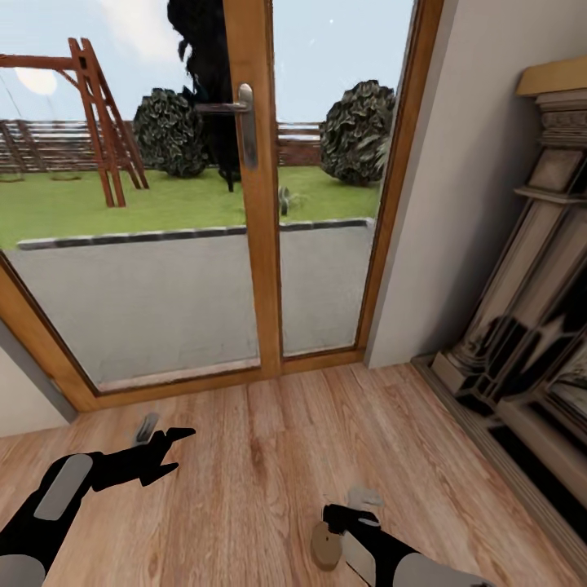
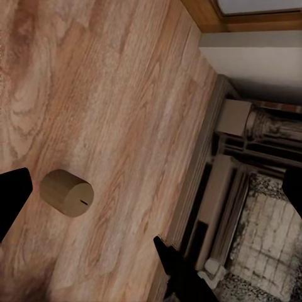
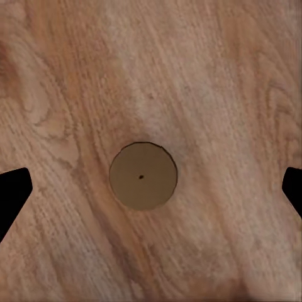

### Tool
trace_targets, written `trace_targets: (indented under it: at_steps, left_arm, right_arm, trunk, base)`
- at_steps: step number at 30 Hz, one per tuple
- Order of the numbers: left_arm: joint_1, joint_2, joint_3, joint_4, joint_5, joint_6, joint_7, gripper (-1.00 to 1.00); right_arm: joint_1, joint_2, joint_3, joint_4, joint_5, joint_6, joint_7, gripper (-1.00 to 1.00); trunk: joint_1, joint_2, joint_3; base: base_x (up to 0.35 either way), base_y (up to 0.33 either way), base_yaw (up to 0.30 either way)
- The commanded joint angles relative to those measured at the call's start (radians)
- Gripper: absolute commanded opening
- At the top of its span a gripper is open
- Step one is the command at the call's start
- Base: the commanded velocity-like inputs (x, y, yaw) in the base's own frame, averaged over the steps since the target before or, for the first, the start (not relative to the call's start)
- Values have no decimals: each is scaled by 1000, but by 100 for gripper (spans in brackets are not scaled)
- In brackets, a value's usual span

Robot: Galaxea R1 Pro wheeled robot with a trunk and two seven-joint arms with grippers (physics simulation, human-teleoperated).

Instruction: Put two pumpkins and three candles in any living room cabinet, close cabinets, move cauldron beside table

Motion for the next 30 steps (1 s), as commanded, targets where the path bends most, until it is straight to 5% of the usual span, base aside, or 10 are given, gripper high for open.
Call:
trace_targets:
  at_steps: [1,17,30]
  left_arm:
    - [-1,0,2,0,-10,4,-10,100]
    - [-1,0,2,1,-10,4,-10,100]
    - [-1,0,2,0,-10,4,-10,100]
  right_arm:
    - [-1,0,9,7,-7,-11,-3,100]
    - [0,0,8,150,-7,-27,8,100]
    - [45,-11,10,162,-1,-27,8,100]
  trunk:
    - [4,-8,-4]
    - [65,-120,-54]
    - [115,-211,-95]
  base:
    - [0,0,0]
    - [0,0,0]
    - [0,0,0]
